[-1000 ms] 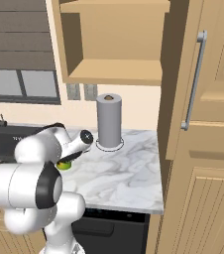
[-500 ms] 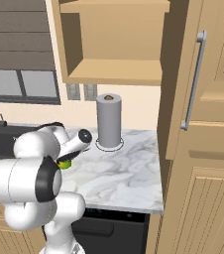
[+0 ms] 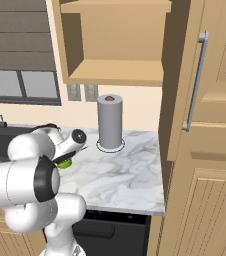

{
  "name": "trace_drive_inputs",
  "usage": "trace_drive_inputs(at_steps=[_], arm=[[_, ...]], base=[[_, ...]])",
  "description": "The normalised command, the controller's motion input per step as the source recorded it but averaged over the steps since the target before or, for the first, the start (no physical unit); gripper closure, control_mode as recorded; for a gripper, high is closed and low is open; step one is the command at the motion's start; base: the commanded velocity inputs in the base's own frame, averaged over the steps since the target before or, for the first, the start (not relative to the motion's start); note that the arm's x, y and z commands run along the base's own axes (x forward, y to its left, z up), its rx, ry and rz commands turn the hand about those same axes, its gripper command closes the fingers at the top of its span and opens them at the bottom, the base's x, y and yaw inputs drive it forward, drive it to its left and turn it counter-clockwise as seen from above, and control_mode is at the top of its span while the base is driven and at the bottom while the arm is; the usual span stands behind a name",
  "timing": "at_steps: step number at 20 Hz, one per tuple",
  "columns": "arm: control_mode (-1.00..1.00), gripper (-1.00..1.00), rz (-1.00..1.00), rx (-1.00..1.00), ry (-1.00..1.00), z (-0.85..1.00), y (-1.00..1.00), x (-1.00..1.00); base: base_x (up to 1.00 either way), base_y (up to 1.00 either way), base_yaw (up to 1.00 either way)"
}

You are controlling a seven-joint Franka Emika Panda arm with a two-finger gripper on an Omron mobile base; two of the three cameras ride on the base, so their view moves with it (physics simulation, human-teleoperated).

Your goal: Move the cutting board and knife to the sink. Then move spray from the cabinet to the counter.

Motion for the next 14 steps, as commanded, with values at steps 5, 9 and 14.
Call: trace_drive_inputs(at_steps=[5,9,14], arm=[[-1.0,1.0,0.0,0.0,0.0,0.0,0.0,0.0],[-1.0,-1.0,0.0,0.0,0.0,0.0,0.0,0.0],[-1.0,-1.0,0.0,0.0,0.0,0.0,0.0,0.0]], base=[[0.0,0.0,0.0],[0.0,0.0,0.0],[0.0,0.0,0.0]])
